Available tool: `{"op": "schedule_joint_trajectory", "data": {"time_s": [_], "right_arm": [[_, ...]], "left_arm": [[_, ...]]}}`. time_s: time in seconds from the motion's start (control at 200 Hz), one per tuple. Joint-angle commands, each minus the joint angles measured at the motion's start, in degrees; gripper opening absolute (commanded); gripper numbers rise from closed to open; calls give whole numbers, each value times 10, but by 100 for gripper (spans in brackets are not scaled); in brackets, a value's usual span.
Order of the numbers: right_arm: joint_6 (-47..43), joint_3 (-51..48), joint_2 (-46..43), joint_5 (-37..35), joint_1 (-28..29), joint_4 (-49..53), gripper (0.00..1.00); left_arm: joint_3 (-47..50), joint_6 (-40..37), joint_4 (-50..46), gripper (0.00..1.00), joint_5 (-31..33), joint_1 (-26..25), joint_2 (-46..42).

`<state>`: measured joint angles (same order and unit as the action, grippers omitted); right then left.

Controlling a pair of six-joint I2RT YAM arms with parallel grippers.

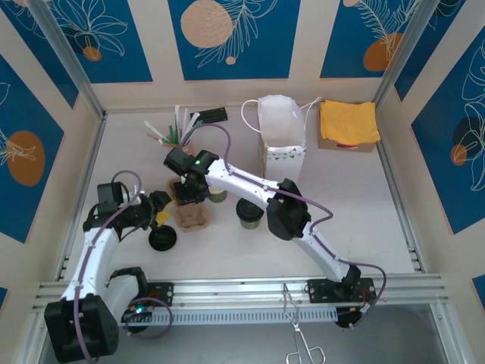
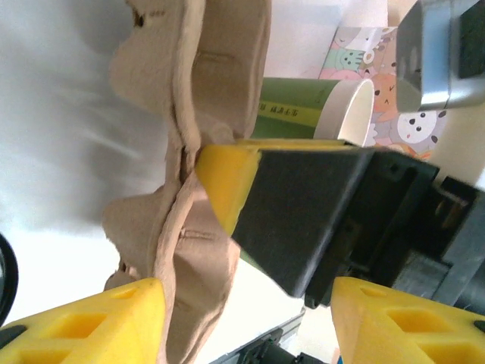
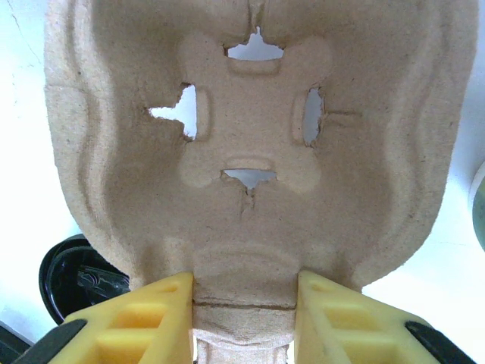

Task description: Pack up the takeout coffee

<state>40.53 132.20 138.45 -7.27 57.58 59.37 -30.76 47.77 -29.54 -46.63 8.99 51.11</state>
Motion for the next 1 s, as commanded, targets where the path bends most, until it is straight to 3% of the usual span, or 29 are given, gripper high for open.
{"op": "schedule_joint_trajectory", "data": {"time_s": [0.0,0.4,0.995], "right_arm": [[5,-2,-21,20,-5,1,32],[44,56,21,13,-14,47,32],[57,75,40,21,-12,52,32]], "left_arm": [[16,7,-32,59,-25,4,-28],[26,-21,-75,61,-16,-11,-83],[85,23,36,60,-62,-41,-110]]}}
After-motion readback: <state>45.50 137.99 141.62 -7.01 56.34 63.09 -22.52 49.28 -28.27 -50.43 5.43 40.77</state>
